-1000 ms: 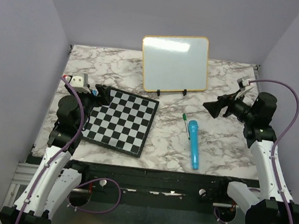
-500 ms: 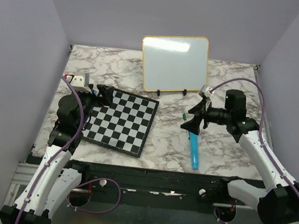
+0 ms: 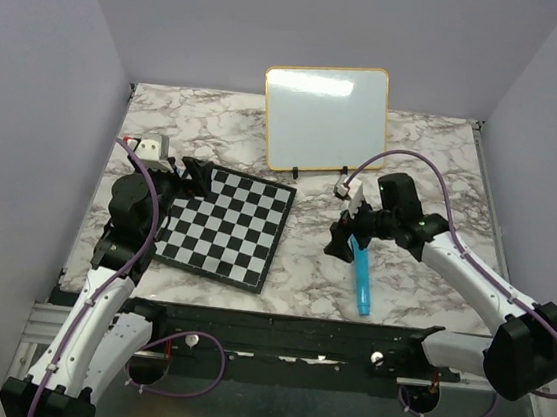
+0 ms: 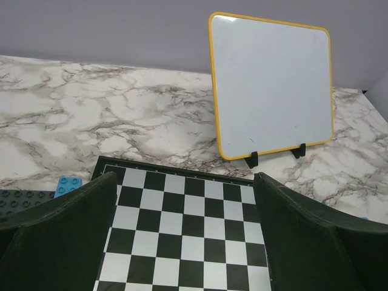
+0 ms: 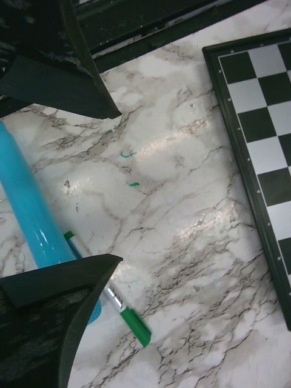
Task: Write a sentence on the whiteboard
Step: Pick up the whiteboard marker from the center of the board.
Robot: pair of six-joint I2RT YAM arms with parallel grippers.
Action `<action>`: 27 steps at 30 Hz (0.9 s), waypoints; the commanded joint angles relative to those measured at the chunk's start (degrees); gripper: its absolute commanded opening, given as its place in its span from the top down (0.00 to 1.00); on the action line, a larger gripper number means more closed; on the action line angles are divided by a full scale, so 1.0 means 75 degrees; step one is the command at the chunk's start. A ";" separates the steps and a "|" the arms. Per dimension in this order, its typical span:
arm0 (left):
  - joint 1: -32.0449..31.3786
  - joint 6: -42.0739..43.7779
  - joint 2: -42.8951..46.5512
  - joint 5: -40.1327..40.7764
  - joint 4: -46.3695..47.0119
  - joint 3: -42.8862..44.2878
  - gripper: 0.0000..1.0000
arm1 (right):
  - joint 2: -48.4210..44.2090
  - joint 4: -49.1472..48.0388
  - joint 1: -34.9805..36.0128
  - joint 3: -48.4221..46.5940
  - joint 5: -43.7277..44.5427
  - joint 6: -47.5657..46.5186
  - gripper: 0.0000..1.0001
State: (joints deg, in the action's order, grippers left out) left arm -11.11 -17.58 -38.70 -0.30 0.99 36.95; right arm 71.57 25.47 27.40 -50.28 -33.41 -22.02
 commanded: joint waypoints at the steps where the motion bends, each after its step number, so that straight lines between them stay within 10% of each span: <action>1: -0.0006 0.0036 -0.0032 -0.0101 0.0090 0.0007 0.01 | -0.0121 0.0341 0.0027 0.0118 0.1054 -0.0251 0.00; 13: -0.0006 0.0012 0.0003 -0.0207 0.0102 0.0019 0.01 | 0.1156 0.0974 0.0027 -0.0397 0.1091 -0.0053 0.30; 27: -0.0006 0.0012 0.0050 -0.0242 0.0102 0.0007 0.01 | 0.2164 0.1197 0.0038 -0.0526 0.1981 0.0217 0.34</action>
State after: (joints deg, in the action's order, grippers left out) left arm -11.11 -17.58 -38.89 -0.73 1.02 36.95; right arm 86.00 32.25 27.40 -52.31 -21.52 -21.30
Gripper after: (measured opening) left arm 0.985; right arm 0.662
